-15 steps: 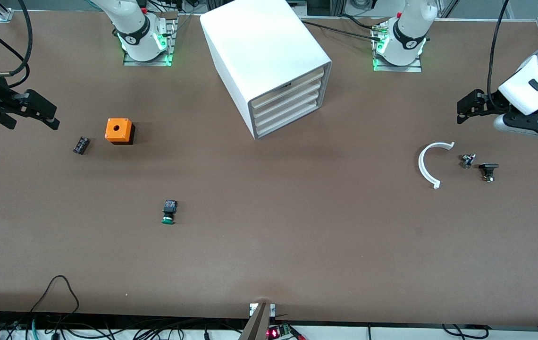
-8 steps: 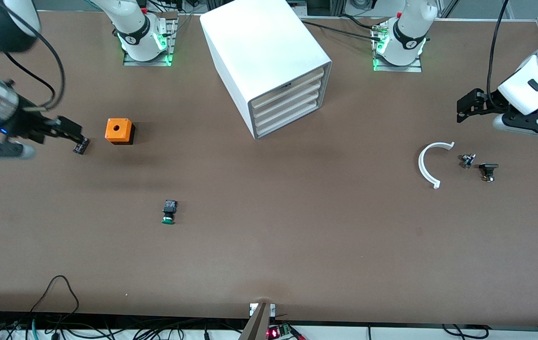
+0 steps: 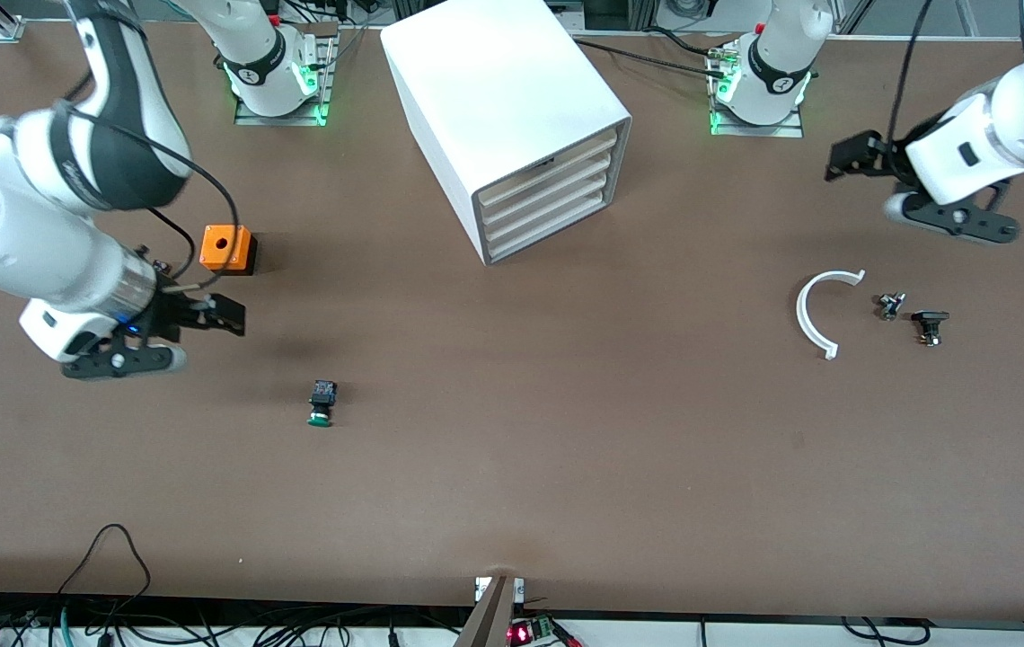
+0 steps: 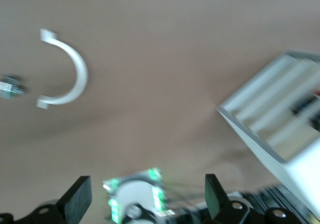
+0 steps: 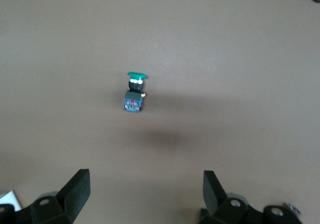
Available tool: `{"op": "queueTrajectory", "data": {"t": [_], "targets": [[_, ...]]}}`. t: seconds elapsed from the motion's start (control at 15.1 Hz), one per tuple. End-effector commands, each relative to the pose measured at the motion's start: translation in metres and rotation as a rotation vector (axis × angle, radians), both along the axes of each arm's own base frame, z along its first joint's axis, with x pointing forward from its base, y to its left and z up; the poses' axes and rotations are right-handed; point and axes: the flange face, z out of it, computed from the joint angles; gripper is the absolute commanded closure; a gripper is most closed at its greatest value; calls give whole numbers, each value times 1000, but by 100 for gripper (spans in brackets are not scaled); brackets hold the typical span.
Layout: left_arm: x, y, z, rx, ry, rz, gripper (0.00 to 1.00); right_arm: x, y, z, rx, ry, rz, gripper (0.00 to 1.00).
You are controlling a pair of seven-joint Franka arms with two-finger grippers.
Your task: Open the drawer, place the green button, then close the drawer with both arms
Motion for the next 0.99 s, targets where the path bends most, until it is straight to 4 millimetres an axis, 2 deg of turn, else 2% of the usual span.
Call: {"op": "queueTrajectory", "data": {"t": [0.0,0.13,0.33,0.4,0.6,0.73,0.93], "targets": [[3,-13,-24,-168,116,-19,0,-7,-2,-43,20,-53,16,0],[14,-23,-41,-265,145,3,0,-8,7,-82,28,-73,19,0],[24,-41,-68,-396,107,30,0,-10,17,-127,38,-100,16,0],[24,-43,-85,-451,85,19,0,-12,30,-140,51,-117,25,0],[21,-50,-154,-673,7,29,0,-11,41,-187,69,-146,21,0],[17,-54,-200,-750,-44,13,0,-13,46,-214,77,-148,23,0],[4,-64,-258,-890,-75,38,1,-14,49,-233,84,-152,1,0]]}}
